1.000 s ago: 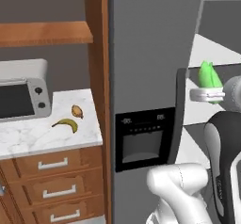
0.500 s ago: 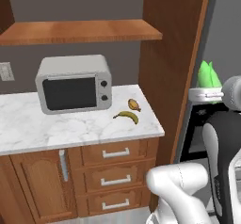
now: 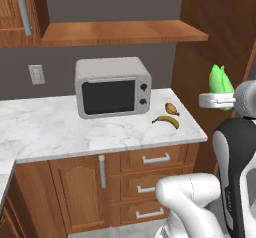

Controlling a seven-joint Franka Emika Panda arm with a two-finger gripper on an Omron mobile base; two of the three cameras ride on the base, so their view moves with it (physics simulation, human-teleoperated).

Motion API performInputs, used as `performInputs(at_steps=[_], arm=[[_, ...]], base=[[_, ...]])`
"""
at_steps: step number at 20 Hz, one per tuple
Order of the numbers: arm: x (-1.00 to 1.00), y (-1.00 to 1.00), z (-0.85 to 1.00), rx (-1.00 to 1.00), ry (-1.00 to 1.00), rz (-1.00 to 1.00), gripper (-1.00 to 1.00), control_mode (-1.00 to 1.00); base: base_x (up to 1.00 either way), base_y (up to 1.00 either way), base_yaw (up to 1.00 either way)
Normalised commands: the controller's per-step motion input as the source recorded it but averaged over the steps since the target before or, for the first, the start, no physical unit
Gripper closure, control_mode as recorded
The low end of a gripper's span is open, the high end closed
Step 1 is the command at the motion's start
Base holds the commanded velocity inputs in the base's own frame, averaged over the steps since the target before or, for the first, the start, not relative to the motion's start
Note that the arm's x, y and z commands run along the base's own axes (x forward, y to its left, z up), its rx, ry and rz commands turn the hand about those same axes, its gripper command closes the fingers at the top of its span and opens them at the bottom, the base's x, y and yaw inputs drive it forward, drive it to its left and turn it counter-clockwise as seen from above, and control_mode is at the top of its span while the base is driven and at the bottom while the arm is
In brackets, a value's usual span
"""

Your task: Open the fridge, remove the banana, corn, and chicken drumstick, and place them on any counter.

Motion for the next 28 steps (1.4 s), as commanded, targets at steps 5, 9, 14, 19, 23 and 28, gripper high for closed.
performInputs(at_steps=[5, 9, 14, 19, 23, 28], arm=[[0.00, 0.00, 0.00, 0.00, 0.00, 0.00, 1.00, 1.00], [0.00, 0.00, 0.00, 0.00, 0.00, 0.00, 1.00, 1.00], [0.00, 0.00, 0.00, 0.00, 0.00, 0.00, 1.00, 1.00], [0.00, 0.00, 0.00, 0.00, 0.00, 0.00, 1.00, 1.00], [0.00, 0.00, 0.00, 0.00, 0.00, 0.00, 1.00, 1.00], [0.00, 0.00, 0.00, 0.00, 0.00, 0.00, 1.00, 1.00]], base=[[0.37, 0.35, 0.00], [0.45, 0.48, 0.02], [0.53, 0.53, 0.04], [0.43, 0.26, 0.03], [0.36, 0.00, 0.00], [0.46, 0.00, 0.00]])
